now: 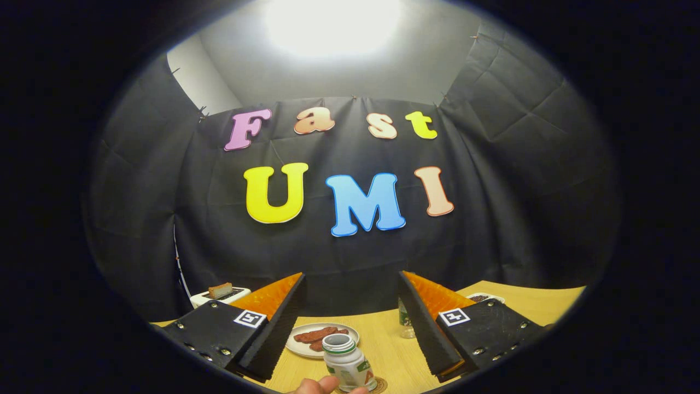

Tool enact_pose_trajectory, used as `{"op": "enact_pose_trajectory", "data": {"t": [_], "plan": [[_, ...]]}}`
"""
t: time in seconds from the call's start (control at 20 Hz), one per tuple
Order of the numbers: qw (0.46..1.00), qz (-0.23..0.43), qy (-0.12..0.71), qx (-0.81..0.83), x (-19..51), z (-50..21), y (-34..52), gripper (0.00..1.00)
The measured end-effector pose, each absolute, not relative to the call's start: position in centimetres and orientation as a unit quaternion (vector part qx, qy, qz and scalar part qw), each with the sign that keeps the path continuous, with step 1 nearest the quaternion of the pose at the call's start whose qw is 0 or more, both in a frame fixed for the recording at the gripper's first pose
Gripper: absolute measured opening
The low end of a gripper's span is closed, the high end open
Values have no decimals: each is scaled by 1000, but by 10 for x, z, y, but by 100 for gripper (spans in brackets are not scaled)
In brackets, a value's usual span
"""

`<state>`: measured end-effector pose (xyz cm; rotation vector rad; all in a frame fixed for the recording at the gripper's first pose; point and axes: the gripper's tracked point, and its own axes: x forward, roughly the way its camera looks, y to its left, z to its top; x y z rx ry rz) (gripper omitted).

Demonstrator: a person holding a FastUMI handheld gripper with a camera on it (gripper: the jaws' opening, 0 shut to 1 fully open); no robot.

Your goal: Take the bottle from table, then pour the juice into the cup, finally place the bottle on the coaster

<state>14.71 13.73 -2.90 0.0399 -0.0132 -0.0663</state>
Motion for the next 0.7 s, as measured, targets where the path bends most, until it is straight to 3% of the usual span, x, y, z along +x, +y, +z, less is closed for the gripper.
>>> {"op": "enact_pose_trajectory", "data": {"t": [0.35, 0.7], "plan": [[998, -55, -11, -17, 131, 3, 75, 99], [984, -63, 0, -169, 88, -6, -53, 99]]}}
